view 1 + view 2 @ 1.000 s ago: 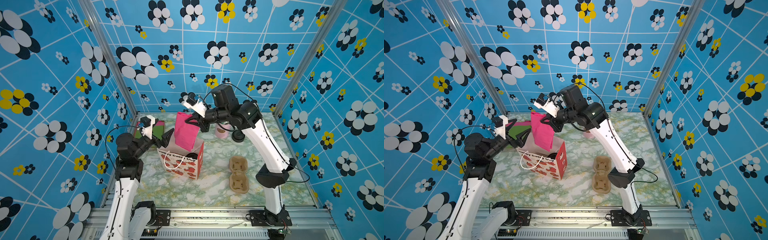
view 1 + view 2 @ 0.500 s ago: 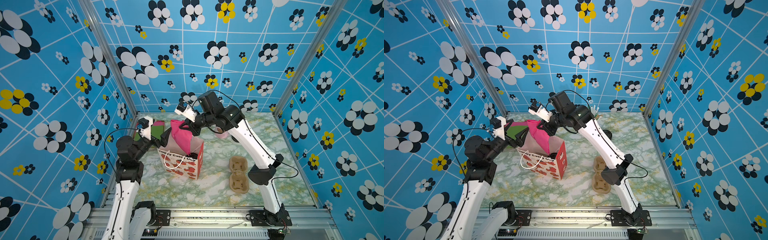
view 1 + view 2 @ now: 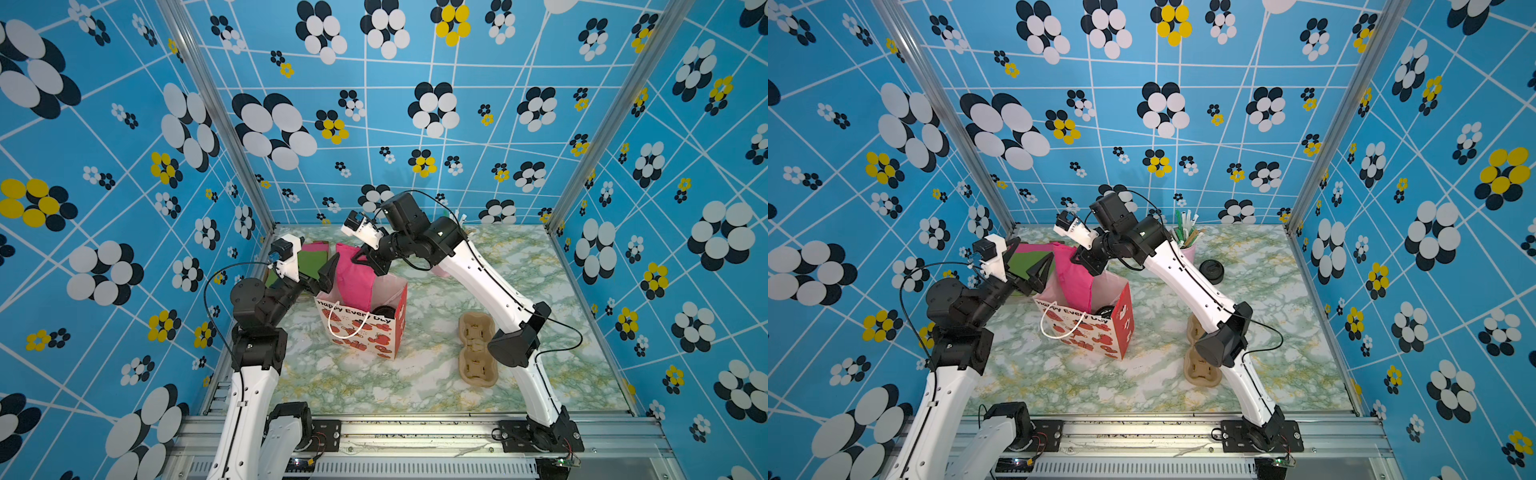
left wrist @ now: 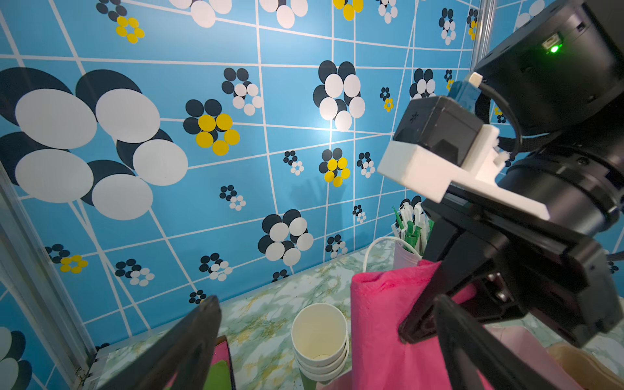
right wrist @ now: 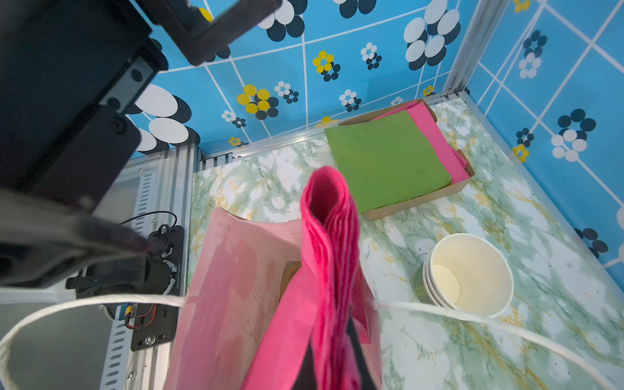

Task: Pack a coffee takeout order
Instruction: Place the napkin in the takeout bag.

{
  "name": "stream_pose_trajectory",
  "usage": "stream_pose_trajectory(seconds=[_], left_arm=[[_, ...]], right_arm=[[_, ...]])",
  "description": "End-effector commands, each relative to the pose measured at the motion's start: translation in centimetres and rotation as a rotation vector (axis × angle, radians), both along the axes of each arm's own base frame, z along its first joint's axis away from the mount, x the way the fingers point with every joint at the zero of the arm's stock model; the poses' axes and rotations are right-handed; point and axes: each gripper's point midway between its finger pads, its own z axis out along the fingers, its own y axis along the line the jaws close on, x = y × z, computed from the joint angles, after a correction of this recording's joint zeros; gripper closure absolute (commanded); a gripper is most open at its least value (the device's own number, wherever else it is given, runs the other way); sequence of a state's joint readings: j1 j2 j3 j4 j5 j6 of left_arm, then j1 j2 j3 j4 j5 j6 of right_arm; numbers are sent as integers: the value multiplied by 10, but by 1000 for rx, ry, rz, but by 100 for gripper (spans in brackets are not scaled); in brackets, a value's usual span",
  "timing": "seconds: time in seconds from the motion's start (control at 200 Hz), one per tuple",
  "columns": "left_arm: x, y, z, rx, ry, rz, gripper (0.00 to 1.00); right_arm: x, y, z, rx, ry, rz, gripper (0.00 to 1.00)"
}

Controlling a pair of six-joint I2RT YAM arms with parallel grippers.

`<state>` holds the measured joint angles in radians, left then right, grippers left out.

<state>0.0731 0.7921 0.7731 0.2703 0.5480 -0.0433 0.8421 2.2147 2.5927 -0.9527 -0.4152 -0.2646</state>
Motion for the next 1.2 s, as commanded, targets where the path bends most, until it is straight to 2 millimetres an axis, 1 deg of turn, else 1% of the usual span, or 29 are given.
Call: stream_pose_trajectory(seconds=[0.0,0.49,0.929,1.064,1.194], left_arm=[[-5,4,6,-10,-37,19,1],[-5,5,5,-19,-36,25,1],[-6,5,5,-19,-37,26,1],[-6,5,5,-20,-38,27,1],[-6,5,5,-20,-38,26,1]], right_arm=[[3,8,-9,-2,5,-13,100],[-8,16,-63,-133,25,1,100],[-14,21,-97,-201,52,10,100],[-18,24,-103,-214,53,18,97],[-20,25,-108,-226,56,25,89]])
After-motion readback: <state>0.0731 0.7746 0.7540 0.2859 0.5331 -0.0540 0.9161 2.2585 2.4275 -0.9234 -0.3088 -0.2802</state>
